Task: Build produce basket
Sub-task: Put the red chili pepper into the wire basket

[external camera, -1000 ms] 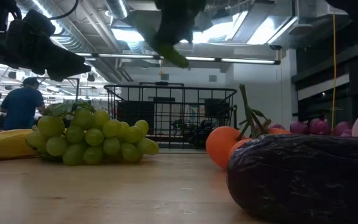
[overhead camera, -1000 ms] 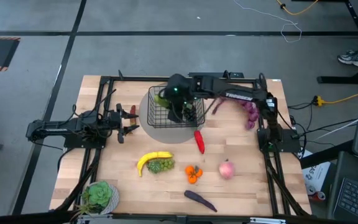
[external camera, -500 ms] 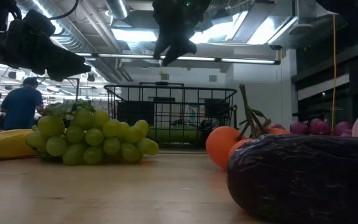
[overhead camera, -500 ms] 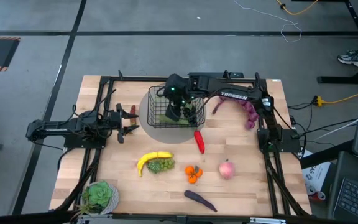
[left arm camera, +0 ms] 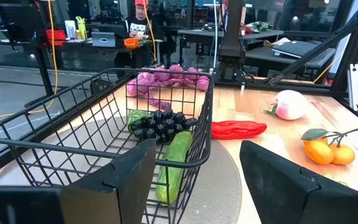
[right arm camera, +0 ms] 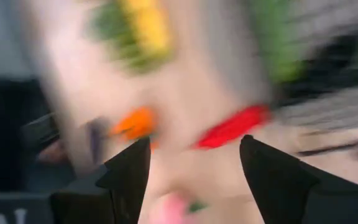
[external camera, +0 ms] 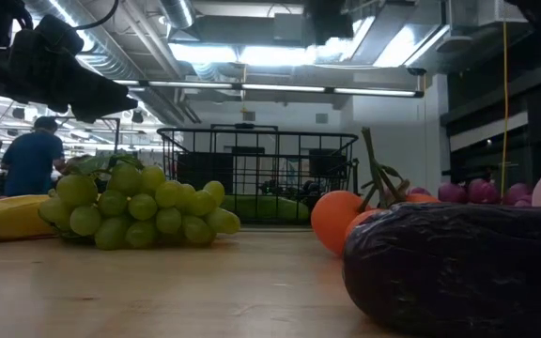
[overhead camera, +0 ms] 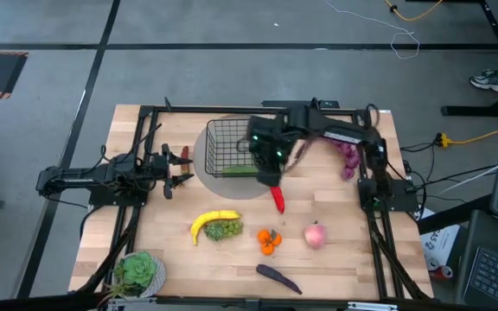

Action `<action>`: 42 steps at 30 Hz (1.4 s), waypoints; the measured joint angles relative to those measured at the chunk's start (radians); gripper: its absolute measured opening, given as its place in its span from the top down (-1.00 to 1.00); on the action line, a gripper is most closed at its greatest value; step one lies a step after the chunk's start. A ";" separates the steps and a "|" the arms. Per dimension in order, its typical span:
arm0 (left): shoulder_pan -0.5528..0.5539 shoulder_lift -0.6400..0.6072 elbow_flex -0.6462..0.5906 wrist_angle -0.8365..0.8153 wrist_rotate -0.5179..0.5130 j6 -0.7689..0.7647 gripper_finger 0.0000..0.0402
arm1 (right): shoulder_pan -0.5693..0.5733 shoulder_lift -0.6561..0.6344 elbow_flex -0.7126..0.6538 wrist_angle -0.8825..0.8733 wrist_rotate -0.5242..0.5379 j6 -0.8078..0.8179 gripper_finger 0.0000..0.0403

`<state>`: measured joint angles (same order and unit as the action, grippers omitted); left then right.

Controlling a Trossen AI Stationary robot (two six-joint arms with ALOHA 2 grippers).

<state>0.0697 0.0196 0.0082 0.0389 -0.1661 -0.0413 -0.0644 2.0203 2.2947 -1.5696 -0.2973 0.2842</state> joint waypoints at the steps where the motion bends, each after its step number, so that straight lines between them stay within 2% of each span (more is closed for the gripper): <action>1: 0.000 0.000 0.000 0.001 -0.001 0.000 -0.14 | 0.024 -0.015 -0.007 0.003 -0.031 0.000 -0.22; 4: 0.000 0.000 0.000 0.001 0.000 0.000 -0.14 | 0.100 -0.062 -0.033 -0.007 -0.009 0.000 -0.22; 9: 0.000 0.000 0.000 0.003 -0.001 0.000 -0.14 | 0.229 -0.151 -0.057 0.000 0.204 0.063 -0.22; 14: 0.000 0.000 0.000 0.003 0.000 0.000 -0.14 | 0.352 -0.222 -0.137 0.001 0.403 0.240 -0.22; 18: 0.000 0.000 0.000 0.004 -0.001 0.000 -0.14 | 0.423 -0.271 -0.266 0.002 0.599 0.424 -0.22; 25: 0.000 0.000 0.000 0.004 0.000 0.000 -0.14 | 0.452 -0.289 -0.623 0.042 0.611 0.659 -0.22; 33: 0.000 0.000 0.000 0.004 -0.001 0.000 -0.14 | 0.376 -0.280 -0.995 0.670 0.627 0.717 -0.22; 36: 0.000 0.000 0.000 0.004 -0.001 0.000 -0.14 | 0.348 -0.278 -1.088 0.775 0.626 0.801 -0.22; 42: 0.000 0.000 0.000 0.005 -0.001 0.000 -0.14 | 0.320 -0.277 -1.205 0.832 0.654 0.954 -0.22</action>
<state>0.0697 0.0196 0.0078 0.0443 -0.1669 -0.0414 0.2556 1.7432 1.0892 -0.7377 0.3565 1.2382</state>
